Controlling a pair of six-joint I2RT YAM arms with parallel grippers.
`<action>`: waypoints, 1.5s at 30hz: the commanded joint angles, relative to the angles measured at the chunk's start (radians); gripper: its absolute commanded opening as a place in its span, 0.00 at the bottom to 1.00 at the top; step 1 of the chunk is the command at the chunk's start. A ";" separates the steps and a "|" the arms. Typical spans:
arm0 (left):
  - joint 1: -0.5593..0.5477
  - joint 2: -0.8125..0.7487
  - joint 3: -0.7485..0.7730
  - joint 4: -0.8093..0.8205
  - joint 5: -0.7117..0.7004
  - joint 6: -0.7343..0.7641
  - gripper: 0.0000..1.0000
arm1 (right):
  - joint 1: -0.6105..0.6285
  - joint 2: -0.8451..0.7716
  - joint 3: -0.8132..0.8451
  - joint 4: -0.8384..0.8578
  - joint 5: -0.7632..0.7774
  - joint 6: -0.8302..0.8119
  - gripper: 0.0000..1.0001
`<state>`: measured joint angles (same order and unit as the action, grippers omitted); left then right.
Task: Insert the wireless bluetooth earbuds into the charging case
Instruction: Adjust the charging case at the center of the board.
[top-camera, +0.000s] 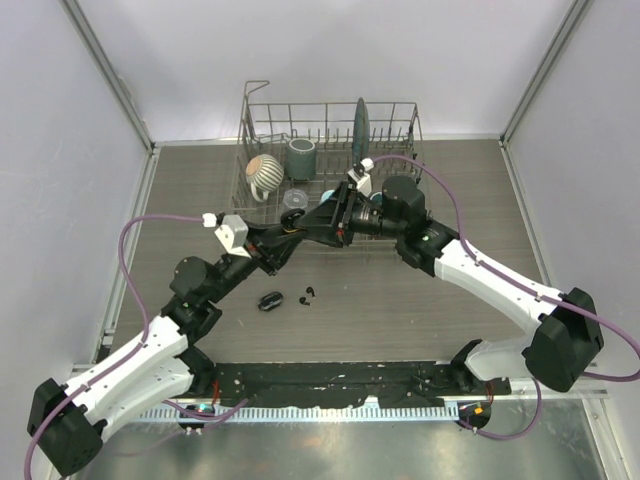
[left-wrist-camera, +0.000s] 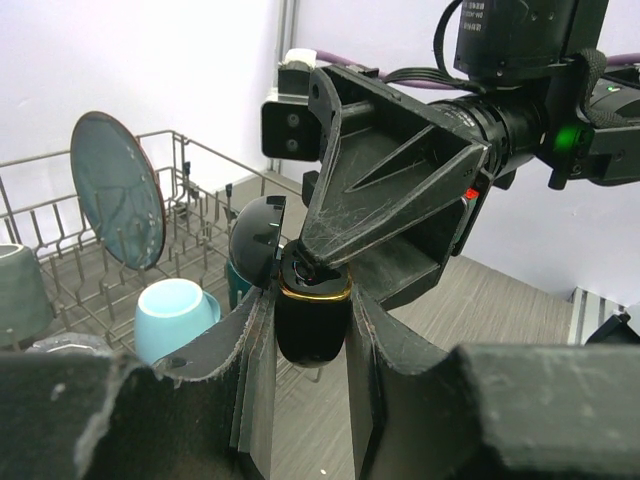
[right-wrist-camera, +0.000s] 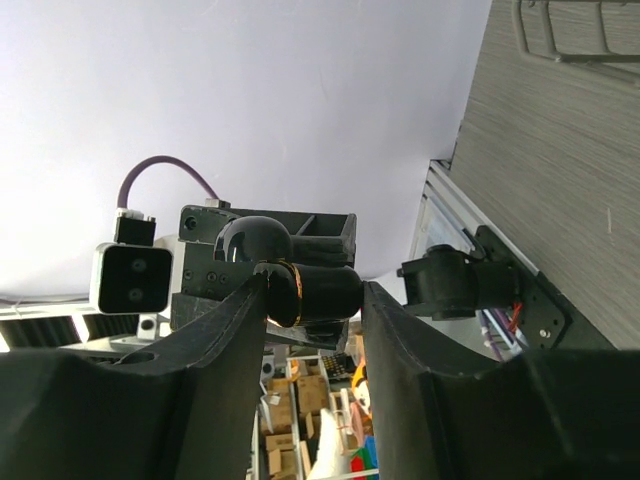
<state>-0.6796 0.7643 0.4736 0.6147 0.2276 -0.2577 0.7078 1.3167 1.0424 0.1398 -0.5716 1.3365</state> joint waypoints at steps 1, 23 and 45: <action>-0.003 0.004 0.040 0.056 -0.001 0.006 0.00 | 0.015 0.010 -0.001 0.118 -0.039 0.046 0.43; -0.003 0.015 0.037 0.048 -0.013 -0.063 0.29 | 0.045 -0.005 0.018 0.007 0.038 -0.079 0.01; -0.003 -0.002 0.030 0.022 -0.005 -0.066 0.56 | 0.045 -0.031 -0.001 0.072 0.098 -0.025 0.01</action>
<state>-0.6796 0.7807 0.4747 0.6018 0.2092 -0.3222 0.7456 1.3281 1.0359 0.1371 -0.4961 1.2892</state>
